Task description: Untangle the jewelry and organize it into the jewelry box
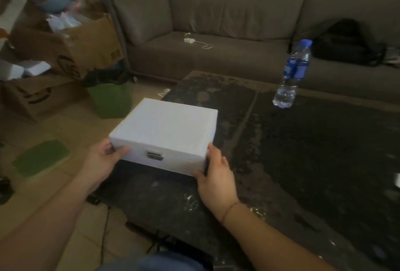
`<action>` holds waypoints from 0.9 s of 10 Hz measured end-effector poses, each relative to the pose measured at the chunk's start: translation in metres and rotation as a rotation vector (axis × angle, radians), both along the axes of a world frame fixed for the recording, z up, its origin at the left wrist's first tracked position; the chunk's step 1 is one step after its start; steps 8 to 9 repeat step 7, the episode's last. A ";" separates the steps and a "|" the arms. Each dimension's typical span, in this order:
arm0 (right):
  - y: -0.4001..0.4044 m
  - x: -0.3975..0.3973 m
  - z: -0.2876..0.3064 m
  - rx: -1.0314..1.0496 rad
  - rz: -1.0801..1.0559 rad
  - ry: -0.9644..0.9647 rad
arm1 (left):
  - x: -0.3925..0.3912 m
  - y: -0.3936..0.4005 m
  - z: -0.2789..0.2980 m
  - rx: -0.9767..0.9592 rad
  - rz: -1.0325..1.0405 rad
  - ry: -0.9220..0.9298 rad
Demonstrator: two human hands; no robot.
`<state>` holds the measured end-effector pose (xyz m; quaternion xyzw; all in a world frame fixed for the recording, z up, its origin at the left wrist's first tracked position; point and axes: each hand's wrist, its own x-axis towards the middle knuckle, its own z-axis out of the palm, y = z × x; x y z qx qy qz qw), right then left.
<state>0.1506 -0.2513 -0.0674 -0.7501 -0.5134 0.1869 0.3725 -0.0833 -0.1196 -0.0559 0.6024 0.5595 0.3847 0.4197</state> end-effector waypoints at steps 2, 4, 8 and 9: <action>0.008 0.003 0.004 -0.120 0.027 -0.046 | 0.002 0.016 -0.003 0.023 -0.058 0.169; 0.009 0.000 -0.002 -0.211 0.010 -0.270 | 0.005 0.024 -0.004 -0.001 -0.113 0.367; 0.005 -0.009 -0.002 -0.327 0.024 -0.377 | 0.015 0.016 -0.005 -0.058 0.038 0.368; 0.005 -0.009 -0.002 -0.327 0.024 -0.377 | 0.015 0.016 -0.005 -0.058 0.038 0.368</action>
